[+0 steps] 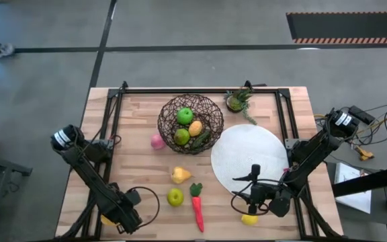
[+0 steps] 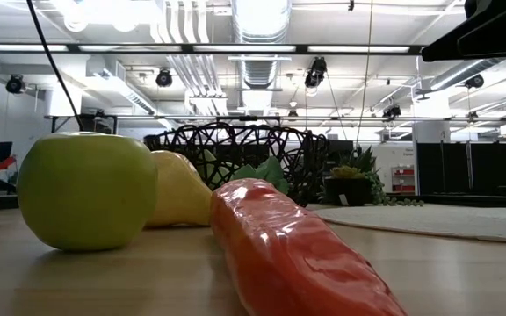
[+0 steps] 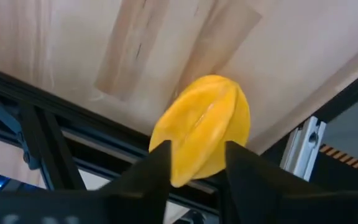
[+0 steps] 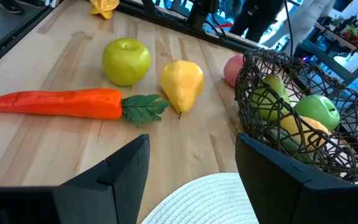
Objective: Build produce basket
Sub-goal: Put the starfruit into the wire basket
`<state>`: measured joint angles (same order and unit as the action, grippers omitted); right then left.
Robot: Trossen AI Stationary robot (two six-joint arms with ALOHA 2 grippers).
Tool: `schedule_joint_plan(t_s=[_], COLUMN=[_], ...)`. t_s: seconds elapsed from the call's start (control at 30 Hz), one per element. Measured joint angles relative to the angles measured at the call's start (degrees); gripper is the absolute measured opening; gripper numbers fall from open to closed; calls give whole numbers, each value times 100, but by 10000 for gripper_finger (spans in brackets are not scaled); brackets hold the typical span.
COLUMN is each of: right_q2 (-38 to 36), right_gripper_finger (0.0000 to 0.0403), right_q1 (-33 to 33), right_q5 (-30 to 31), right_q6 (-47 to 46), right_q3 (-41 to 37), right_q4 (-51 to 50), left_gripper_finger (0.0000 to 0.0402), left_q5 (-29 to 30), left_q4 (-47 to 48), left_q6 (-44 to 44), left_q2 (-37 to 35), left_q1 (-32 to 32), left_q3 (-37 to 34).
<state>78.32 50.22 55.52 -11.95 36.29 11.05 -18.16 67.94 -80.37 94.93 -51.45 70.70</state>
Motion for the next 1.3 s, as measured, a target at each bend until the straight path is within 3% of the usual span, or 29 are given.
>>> schedule_joint_plan(t_s=[0.27, 0.43, 0.73, 1.1, 1.3], right_q2=[0, 0, 0, 0, 0], right_gripper_finger=[224, 224, 224, 224, 224], right_q1=[0, 0, 0, 0, 0], right_q5=[-2, -2, 0, 0, 0], right_q6=[17, 18, 39, 61, 61], right_q3=[0, 2, 0, 0, 0], right_q4=[-2, -2, -2, -1, -1], left_gripper_finger=[270, 311, 318, 318, 304], left_q5=[-287, -426, -420, -334, 570], left_q4=[-28, -315, -856, -1104, -1309], left_q6=[-107, -334, -438, 579, 593], left_q2=[-28, -16, 129, 571, 705], left_q1=[-241, -538, -866, -849, -715], left_q3=[0, -17, -342, -890, -887])
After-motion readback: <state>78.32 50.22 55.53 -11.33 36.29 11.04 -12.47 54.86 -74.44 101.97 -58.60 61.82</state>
